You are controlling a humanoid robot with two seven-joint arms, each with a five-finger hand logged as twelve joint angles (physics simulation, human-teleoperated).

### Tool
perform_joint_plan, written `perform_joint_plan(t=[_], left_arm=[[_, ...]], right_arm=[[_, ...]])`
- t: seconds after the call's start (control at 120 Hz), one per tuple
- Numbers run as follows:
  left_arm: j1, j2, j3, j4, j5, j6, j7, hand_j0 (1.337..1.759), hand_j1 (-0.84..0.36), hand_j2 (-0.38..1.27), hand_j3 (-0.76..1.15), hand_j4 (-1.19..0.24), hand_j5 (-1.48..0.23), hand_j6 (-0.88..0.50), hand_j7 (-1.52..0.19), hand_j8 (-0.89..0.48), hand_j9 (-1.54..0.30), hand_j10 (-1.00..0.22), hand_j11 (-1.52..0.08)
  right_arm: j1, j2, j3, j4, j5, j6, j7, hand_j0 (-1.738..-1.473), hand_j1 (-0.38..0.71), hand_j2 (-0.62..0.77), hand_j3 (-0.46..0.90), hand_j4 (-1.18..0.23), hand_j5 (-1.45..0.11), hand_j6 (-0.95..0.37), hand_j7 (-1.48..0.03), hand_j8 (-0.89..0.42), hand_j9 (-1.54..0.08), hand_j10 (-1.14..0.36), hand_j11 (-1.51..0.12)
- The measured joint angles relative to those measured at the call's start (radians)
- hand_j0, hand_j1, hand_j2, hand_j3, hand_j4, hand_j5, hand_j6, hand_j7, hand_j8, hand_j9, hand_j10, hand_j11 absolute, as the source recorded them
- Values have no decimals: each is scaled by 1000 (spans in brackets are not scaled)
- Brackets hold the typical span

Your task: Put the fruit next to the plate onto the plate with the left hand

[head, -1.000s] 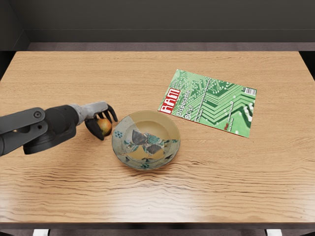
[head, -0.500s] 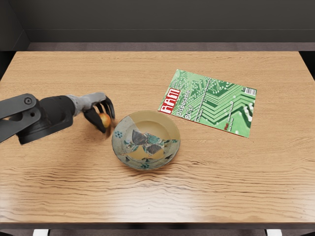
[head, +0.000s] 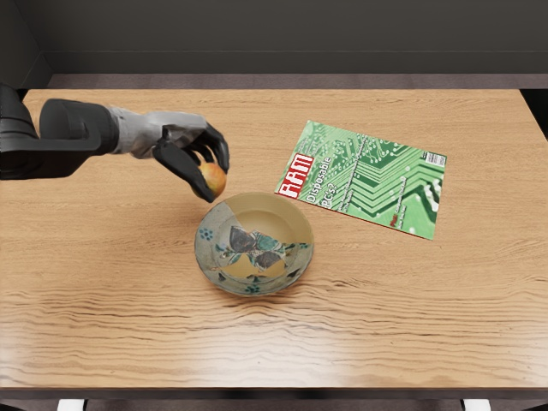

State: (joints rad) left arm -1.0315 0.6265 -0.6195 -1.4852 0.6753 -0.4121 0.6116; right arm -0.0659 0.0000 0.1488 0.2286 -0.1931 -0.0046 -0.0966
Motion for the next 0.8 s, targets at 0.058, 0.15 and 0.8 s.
perform_joint_plan(t=[0.058, 0.15, 0.8], left_arm=[[10, -30, 8, 1, -2, -22, 0, 1654, -373, 444, 0, -747, -1051, -491, -1032, -477, -1022, -610, -1008], [7, -95, 48, 0, -10, -43, 0, 1656, -397, 548, 0, -744, -1059, -487, -1029, -475, -1025, -611, -1004], [30, 82, -78, 95, -424, -183, -1, 1658, 248, 69, 0, -91, -128, -66, -125, -65, -124, -76, -122]], right_arm=[[0, 0, 0, 0, 0, 0, 0, -1658, -327, -4, 0, -18, -24, -18, -24, -18, -24, -18, -24], [0, 0, 0, 0, 0, 0, 0, -1658, -327, -4, 0, -18, -24, -18, -24, -18, -24, -18, -24], [0, 0, 0, 0, 0, 0, 0, -1658, -327, -4, 0, -19, -24, -19, -24, -19, -24, -19, -24]])
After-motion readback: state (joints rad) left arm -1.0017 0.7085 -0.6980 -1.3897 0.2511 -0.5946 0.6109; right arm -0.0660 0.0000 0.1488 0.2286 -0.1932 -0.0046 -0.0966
